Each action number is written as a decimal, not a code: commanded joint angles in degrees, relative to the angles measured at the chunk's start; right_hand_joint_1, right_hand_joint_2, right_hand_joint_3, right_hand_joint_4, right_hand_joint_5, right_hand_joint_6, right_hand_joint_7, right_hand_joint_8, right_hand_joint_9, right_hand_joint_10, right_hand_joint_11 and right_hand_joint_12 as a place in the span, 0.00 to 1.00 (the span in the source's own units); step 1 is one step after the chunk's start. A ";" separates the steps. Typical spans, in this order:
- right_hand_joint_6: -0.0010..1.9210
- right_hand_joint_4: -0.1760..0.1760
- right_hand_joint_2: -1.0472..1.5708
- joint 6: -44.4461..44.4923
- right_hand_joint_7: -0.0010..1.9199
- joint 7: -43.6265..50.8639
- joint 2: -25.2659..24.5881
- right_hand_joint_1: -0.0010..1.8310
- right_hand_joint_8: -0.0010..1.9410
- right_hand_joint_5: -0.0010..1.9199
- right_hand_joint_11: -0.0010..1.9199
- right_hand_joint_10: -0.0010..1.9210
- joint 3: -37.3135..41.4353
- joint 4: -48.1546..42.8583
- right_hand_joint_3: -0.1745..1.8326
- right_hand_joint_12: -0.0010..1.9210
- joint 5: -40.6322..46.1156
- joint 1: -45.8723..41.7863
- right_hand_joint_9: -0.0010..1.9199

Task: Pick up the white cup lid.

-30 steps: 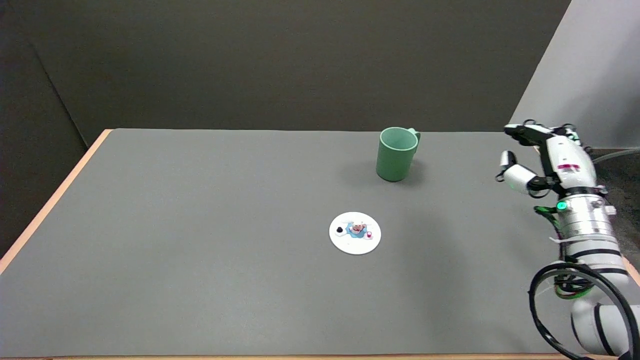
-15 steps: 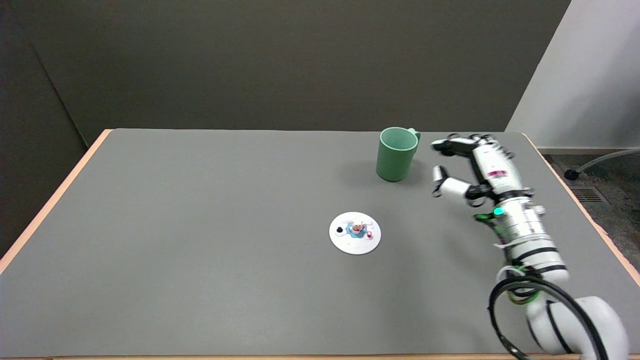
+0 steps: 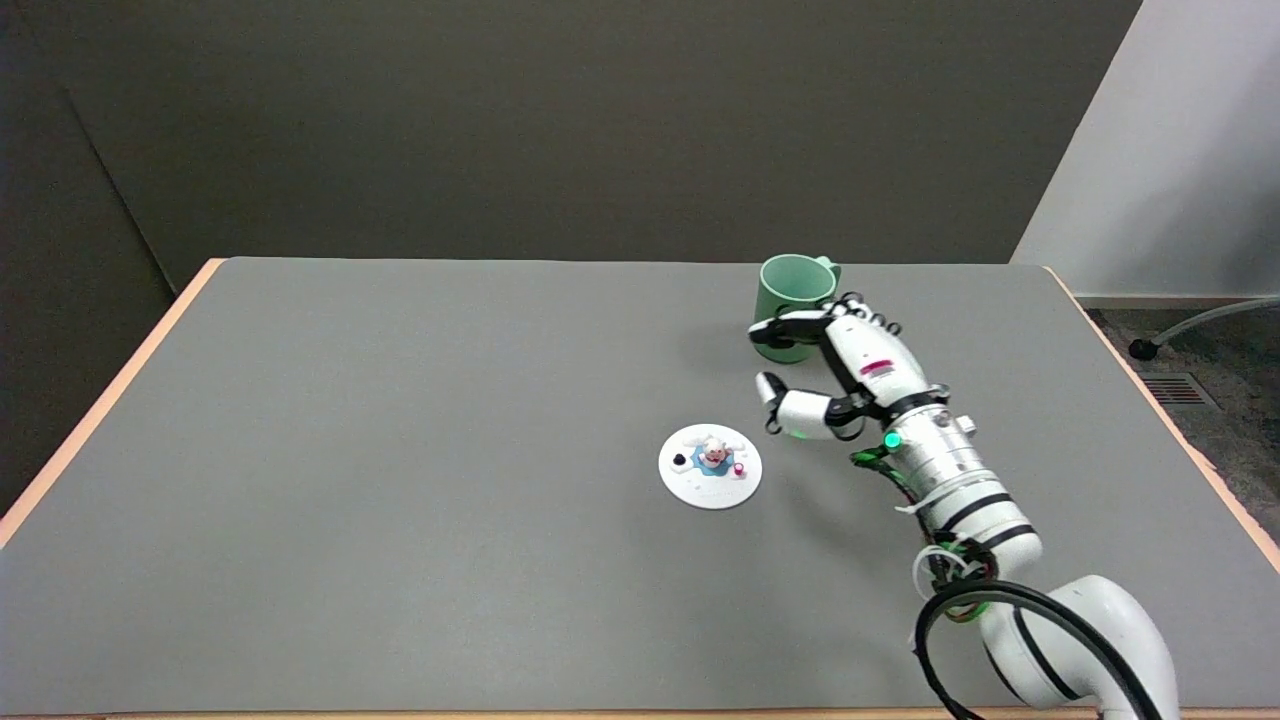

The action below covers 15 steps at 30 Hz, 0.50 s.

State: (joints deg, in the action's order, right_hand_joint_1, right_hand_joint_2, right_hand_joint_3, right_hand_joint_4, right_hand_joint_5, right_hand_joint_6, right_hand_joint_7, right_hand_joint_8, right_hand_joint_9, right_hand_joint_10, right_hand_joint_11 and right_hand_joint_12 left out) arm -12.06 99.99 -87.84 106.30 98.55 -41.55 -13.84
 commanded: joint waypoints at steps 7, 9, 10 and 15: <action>0.12 0.55 0.72 6.55 0.42 -0.52 4.77 0.48 0.11 0.40 0.00 0.44 -12.21 -2.87 0.44 0.52 -0.51 0.08 0.19; 0.12 0.55 0.72 6.59 0.42 -0.52 4.57 0.48 0.11 0.40 0.00 0.44 -12.40 -3.14 0.44 0.55 -0.51 -0.34 0.18; 0.12 0.55 0.72 6.67 0.42 -0.52 4.53 0.48 0.11 0.40 0.00 0.44 -12.44 -3.26 0.44 0.56 -0.51 -0.50 0.18; 0.12 0.55 0.72 7.15 0.42 -0.52 4.45 0.49 0.11 0.40 0.00 0.49 -11.93 -3.16 0.44 0.59 -0.51 -1.86 0.13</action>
State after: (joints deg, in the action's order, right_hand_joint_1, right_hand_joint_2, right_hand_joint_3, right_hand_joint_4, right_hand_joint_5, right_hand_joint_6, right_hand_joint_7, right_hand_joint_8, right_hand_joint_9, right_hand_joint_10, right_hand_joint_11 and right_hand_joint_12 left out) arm -7.33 99.68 -84.39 97.58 96.50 -41.94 -13.71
